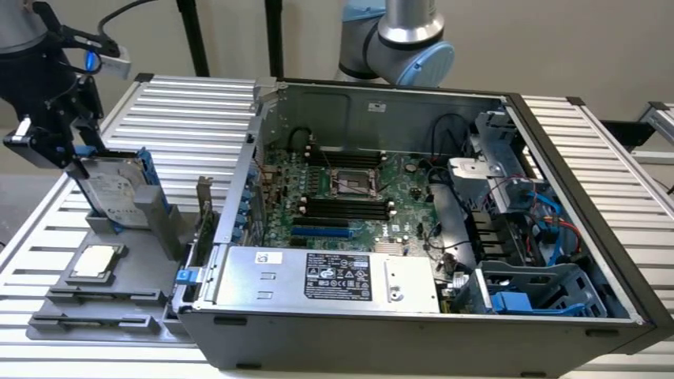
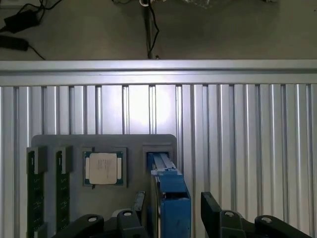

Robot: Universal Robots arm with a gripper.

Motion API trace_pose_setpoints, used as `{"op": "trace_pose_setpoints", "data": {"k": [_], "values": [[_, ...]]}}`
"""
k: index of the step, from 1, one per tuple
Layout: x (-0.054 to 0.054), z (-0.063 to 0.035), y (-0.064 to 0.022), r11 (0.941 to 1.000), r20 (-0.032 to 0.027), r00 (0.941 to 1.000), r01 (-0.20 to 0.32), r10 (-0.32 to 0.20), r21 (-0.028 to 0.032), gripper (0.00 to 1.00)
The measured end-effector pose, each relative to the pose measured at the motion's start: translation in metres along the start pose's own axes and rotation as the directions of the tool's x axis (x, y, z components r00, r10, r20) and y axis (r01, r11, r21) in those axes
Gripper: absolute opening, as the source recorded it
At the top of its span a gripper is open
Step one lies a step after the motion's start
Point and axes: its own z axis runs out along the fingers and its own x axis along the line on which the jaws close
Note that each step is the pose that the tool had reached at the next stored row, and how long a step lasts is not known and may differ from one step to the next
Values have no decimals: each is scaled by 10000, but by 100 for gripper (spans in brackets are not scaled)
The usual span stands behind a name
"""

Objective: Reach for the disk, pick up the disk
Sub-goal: 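Pick up the disk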

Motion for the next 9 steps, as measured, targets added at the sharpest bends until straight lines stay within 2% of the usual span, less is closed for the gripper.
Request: {"op": "trace_pose_setpoints", "data": {"k": [9], "values": [[2, 54, 5, 10000, 0, 10000, 17, -17, -2, 56]]}}
